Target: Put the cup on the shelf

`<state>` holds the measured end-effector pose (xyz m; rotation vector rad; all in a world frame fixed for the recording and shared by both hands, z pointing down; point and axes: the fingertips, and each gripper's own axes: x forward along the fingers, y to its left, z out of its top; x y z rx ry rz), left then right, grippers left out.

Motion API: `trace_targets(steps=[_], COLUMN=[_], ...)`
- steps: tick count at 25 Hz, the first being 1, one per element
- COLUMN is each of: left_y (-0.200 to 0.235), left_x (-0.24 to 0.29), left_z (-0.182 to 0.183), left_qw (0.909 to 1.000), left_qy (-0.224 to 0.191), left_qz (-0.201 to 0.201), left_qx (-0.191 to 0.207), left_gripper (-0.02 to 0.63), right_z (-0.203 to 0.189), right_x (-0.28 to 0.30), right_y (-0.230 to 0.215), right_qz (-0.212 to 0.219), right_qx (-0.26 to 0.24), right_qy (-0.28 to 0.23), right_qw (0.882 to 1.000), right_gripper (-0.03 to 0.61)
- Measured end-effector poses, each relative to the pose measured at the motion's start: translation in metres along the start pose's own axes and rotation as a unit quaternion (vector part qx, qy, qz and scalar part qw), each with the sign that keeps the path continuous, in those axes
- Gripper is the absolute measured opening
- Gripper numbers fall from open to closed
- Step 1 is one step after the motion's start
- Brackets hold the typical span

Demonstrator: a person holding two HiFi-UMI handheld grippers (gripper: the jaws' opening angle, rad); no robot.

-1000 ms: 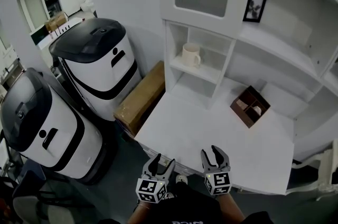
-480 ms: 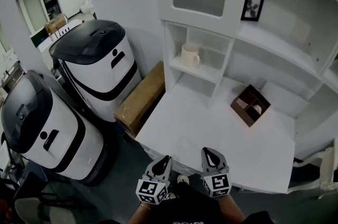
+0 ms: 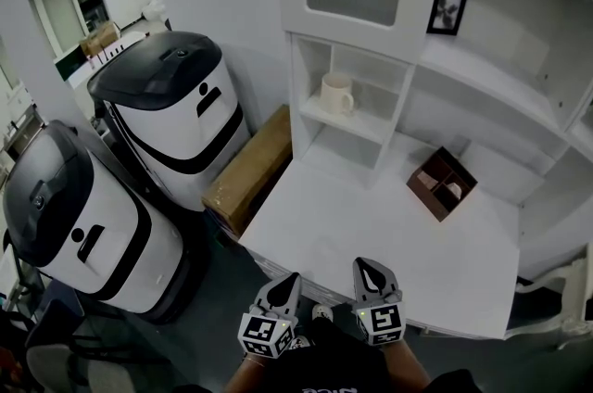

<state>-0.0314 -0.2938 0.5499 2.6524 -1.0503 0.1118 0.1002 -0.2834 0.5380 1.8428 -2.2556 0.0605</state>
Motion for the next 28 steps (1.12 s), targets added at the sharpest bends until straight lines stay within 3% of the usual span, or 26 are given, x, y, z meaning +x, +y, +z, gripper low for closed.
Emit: trace_targets(steps=[28], left_y=[0.008], left_x=[0.011], left_z=[0.002], left_qw=[0.9999], left_qy=[0.001], left_qz=[0.005], left_qx=[0.011], left_gripper=[0.003], right_z=[-0.005], right_x=[0.012], right_y=[-0.011], right_qz=[-0.009], right_qx=[-0.001], right_qy=[0.008], right_qw=[1.0], right_gripper=[0.008])
